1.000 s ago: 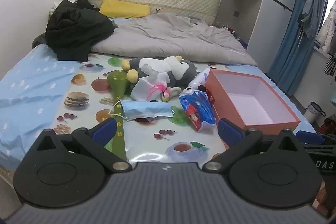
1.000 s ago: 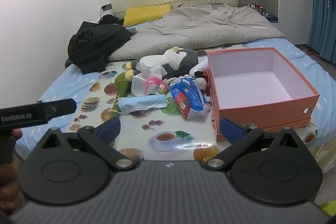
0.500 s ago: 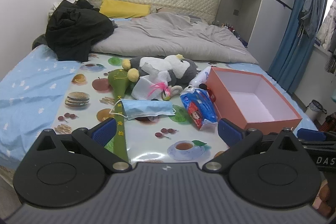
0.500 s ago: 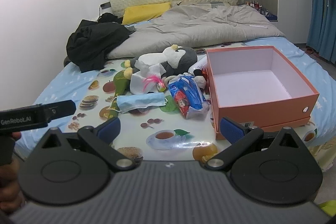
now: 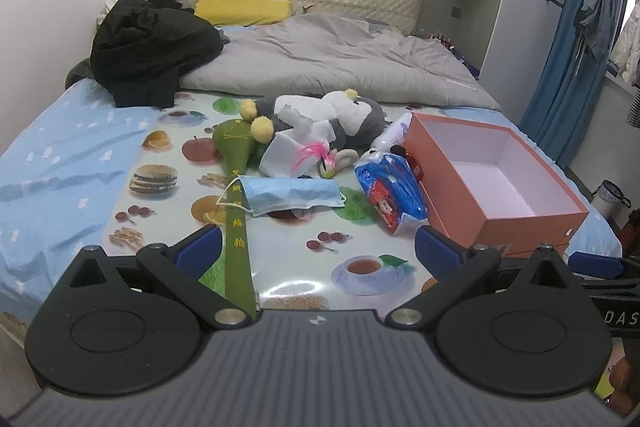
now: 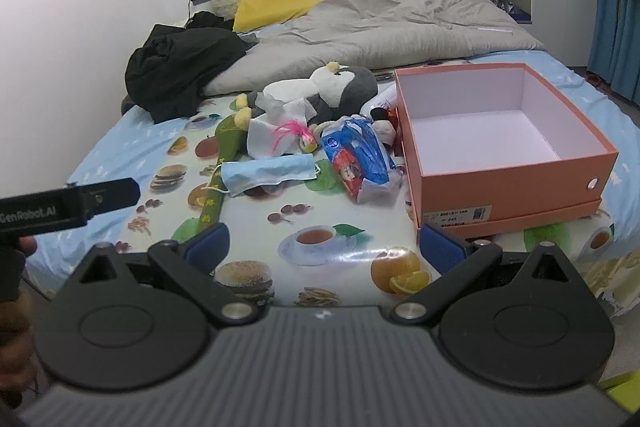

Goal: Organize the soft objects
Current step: 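Move both tools toward the blue mask and blue snack bag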

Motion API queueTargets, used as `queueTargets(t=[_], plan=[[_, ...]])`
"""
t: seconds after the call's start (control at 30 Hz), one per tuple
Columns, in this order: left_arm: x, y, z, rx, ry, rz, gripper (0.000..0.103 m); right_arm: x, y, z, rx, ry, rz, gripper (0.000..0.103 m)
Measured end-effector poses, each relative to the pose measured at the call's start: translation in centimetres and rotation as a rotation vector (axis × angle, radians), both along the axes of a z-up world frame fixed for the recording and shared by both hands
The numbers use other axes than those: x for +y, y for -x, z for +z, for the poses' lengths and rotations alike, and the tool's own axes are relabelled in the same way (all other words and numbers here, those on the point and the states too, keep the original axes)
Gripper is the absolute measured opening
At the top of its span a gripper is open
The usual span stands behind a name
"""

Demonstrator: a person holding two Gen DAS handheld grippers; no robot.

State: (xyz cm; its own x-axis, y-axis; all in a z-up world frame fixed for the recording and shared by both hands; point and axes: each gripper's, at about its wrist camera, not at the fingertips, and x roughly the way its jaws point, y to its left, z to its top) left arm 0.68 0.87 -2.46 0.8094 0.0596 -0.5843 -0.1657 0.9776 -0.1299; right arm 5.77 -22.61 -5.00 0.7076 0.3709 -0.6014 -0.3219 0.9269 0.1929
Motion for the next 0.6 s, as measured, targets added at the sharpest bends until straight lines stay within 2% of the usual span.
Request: queueTargets(t=[0.3,0.6], plan=[[0.0,0.0,-1.4,-0.019,0.028,-0.010,0.103,-0.2,0.3,-0.8,-0.017,-0.012,0.007,0.103],[0.0,-0.1,-3.5,0.026,0.039,-0.013,0.103,-0.3,-0.1,-2.1,0.027,-0.013,-0.017,0.103]])
